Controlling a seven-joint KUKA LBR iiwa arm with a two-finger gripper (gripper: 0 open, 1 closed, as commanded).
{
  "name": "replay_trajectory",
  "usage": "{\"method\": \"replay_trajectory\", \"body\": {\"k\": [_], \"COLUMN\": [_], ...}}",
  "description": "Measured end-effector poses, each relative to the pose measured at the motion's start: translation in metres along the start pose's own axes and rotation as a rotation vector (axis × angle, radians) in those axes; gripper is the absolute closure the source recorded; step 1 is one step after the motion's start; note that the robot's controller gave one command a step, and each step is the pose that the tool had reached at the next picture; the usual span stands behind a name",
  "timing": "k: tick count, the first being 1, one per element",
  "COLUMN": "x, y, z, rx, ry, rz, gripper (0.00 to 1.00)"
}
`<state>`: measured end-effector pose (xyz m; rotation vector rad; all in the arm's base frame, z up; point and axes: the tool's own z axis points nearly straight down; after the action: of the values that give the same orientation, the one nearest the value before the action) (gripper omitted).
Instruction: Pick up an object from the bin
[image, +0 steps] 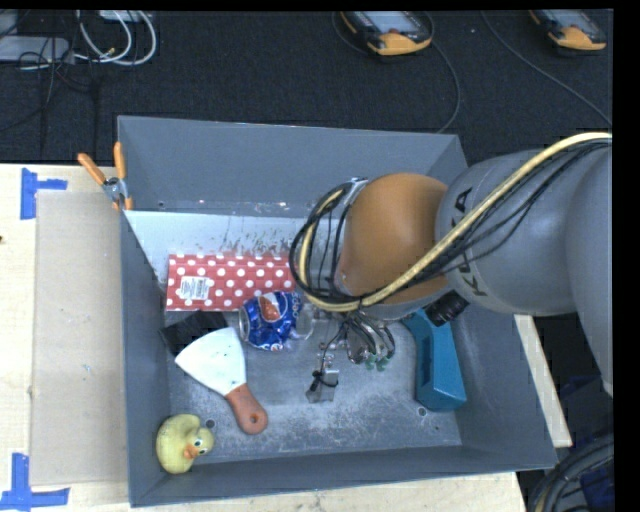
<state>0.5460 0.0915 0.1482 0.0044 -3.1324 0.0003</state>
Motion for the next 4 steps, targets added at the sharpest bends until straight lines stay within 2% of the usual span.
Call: {"method": "replay_trajectory", "body": {"k": [1,2,3,4], "x": [-0.002,-0.027,-0.057,-0.068], "y": [0.000,-0.001,0.001,-0.004], "z": [-0.004,0.003,0.003,0.028], "rx": [-0.001,-0.001,0.000,-0.001], "ry": [-0.007,-0.006,-0.006,-0.010], "rz": [0.002,0.048,0.009,-0.040], "gripper": [0.00,0.00,0.00,0.00]}}
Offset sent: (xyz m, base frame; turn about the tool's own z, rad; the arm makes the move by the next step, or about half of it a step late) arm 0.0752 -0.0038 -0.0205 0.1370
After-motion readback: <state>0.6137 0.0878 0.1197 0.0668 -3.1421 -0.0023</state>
